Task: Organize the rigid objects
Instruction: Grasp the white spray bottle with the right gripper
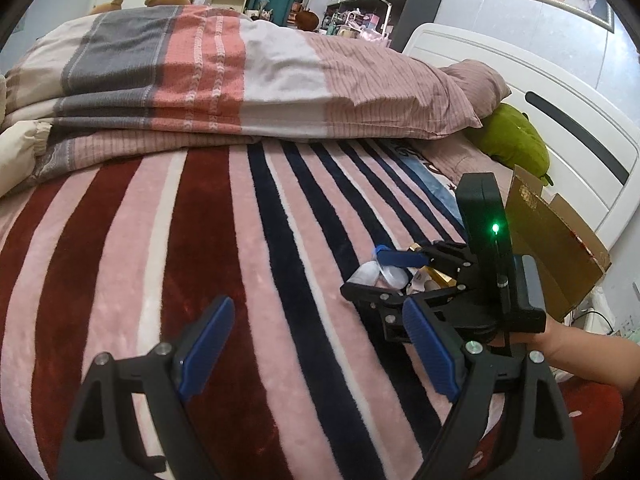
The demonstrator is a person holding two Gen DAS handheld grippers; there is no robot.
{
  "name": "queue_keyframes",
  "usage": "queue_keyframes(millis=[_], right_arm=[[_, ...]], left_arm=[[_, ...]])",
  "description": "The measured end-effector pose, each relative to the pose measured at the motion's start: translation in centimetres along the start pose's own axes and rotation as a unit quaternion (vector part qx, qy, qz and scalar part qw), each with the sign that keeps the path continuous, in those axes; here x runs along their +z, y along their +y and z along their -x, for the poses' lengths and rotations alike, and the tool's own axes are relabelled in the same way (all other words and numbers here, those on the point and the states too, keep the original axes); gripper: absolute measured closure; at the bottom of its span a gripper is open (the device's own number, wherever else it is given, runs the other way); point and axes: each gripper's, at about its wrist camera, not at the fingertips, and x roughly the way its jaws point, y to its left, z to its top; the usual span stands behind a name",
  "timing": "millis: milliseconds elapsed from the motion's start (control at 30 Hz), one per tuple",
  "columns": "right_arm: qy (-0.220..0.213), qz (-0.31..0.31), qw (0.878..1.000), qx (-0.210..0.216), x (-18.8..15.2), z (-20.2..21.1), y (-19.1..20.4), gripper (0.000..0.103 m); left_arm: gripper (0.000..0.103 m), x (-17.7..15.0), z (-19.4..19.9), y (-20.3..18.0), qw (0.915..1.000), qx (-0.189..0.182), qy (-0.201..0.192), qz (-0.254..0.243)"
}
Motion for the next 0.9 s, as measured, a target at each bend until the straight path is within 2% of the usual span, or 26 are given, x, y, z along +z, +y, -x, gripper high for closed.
queue_keyframes(millis=[67, 167, 300, 333, 433, 500, 533, 733, 767, 800, 900], right_arm=[[0.002, 0.01, 1.0, -0.006, -0.2, 0.1, 0.3, 0.055], [0.0, 0.018, 1.0, 0.01, -0.8, 0.6, 0.6, 0.055], [0.01, 0.023, 0.997, 0.069, -1.6, 1.0, 1.0, 0.055], [0.011, 0.028, 0.997, 0.073, -1.8, 1.0, 1.3, 0.055], [0.002, 0.043, 0.998, 0.045, -2.1, 1.3, 1.8, 0.053], [0.0, 0.036, 0.999, 0.036, -2.0, 1.2, 1.6, 0.034], [-0.001, 0.033, 0.999, 0.033, -1.9, 1.2, 1.4, 0.032], [0.006, 0.047, 0.998, 0.029, -1.5, 0.0, 1.7, 0.032], [0.007, 0.051, 0.998, 0.028, -1.5, -0.2, 1.9, 0.036], [0.009, 0.057, 0.998, 0.026, -1.5, -0.3, 2.2, 0.044], [0.007, 0.07, 0.997, 0.017, -1.7, -0.2, 2.7, 0.044]], left_arm=[[0.019, 0.0, 0.0, -0.1, 1.0, -0.001, 0.0, -0.001], [0.019, 0.1, 0.1, -0.3, 1.0, -0.004, 0.0, -0.002], [0.019, 0.0, 0.2, -0.6, 1.0, -0.004, 0.0, -0.006], [0.019, 0.0, 0.4, -0.7, 1.0, -0.004, 0.0, -0.007], [0.019, 0.1, 0.5, -0.6, 1.0, -0.002, 0.0, -0.007], [0.019, 0.1, 0.5, -0.4, 1.0, -0.001, 0.0, -0.006], [0.019, 0.1, 0.5, -0.4, 1.0, 0.0, 0.001, -0.005], [0.019, 0.1, 0.5, -0.3, 1.0, 0.002, 0.005, -0.007], [0.019, 0.1, 0.4, -0.3, 1.0, 0.002, 0.007, -0.007], [0.019, 0.0, 0.4, -0.2, 0.9999, 0.002, 0.01, -0.007], [0.019, -0.1, 0.0, -0.2, 0.9997, -0.002, 0.021, -0.008]])
